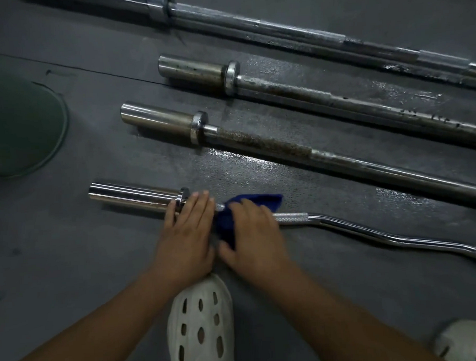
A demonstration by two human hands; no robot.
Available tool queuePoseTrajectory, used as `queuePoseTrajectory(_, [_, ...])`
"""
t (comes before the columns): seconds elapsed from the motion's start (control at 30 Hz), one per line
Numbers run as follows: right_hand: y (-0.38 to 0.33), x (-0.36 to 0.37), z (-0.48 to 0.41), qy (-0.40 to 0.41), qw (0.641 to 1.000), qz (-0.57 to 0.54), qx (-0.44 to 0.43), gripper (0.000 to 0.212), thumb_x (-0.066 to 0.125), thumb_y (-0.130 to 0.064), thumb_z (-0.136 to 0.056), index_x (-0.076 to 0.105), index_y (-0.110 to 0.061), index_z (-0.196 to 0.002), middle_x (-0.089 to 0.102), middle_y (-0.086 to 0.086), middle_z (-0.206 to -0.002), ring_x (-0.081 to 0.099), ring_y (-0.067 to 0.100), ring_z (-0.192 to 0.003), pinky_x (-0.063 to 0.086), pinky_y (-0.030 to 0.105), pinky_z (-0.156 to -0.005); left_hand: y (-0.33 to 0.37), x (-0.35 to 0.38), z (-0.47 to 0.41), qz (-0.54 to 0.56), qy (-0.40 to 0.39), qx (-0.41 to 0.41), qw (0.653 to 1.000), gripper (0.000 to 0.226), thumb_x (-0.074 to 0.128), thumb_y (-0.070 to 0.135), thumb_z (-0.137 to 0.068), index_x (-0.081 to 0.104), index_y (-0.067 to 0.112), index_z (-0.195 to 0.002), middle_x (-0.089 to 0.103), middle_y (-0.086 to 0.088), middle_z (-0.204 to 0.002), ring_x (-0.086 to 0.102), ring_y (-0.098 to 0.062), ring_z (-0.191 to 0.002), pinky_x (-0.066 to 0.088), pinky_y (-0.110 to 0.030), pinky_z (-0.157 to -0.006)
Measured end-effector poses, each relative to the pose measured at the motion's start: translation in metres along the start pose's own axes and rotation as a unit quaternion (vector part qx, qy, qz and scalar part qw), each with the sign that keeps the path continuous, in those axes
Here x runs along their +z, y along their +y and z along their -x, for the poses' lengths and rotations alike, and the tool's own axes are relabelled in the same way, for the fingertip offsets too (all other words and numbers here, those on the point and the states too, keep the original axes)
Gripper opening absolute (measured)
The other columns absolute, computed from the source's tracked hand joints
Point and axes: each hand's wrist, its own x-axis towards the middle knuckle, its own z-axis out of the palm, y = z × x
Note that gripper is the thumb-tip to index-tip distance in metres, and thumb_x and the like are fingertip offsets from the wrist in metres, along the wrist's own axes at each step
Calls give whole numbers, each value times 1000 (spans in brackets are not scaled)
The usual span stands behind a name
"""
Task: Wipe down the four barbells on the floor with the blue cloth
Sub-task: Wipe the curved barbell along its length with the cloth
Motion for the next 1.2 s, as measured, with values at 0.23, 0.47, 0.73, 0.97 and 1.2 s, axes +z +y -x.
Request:
queuePoseTrajectory(0.23, [45, -3, 5, 22, 998, 48, -40, 48, 61, -11, -75, 63, -21, -122, 65, 3, -124, 63, 24, -104, 40, 39, -100, 0, -6, -2, -11, 12, -1, 1000, 85, 52, 33, -73, 35, 6, -151, 31, -12, -160, 25, -27, -149, 11, -52, -120])
queuePoseTrajectory(0.47, [42, 2, 5, 38, 998, 28, -30, 49, 67, -13, -65, 66, -12, -114, 63, 10, -125, 60, 33, -113, 47, 42, -96, 25, -1, -6, 21, -5, 49, 999, 87, 48, 32, -70, 34, 6, -152, 29, -13, -160, 23, -27, -149, 13, -45, -121])
queuePoseTrajectory(0.73, [87, 7, 37, 72, 995, 56, -30, 59, 59, -9, -78, 52, -15, -136, 49, 8, -147, 50, 26, -131, 34, 47, -108, 21, 2, -4, 23, -22, 61, 998, 92, 56, 31, -69, 30, 8, -154, 24, -11, -162, 22, -25, -149, 14, -42, -120])
queuePoseTrajectory(0.97, [38, 5, 14, 40, 993, 16, -110, 53, 41, -20, -81, 56, -17, -131, 58, 4, -134, 56, 26, -121, 42, 39, -105, 21, 0, -7, 28, -37, 52, 998, 91, 54, 32, -69, 30, 8, -154, 27, -10, -161, 21, -23, -149, 9, -39, -121])
queuePoseTrajectory(1.2, [78, -22, 10, 20, 998, 51, 7, 30, 72, -31, -71, 59, -17, -93, 54, 4, -97, 49, 23, -83, 37, 32, -70, 20, -1, -6, 22, -29, 59, 998, 87, 50, 32, -72, 32, 8, -153, 27, -10, -161, 24, -25, -149, 12, -40, -120])
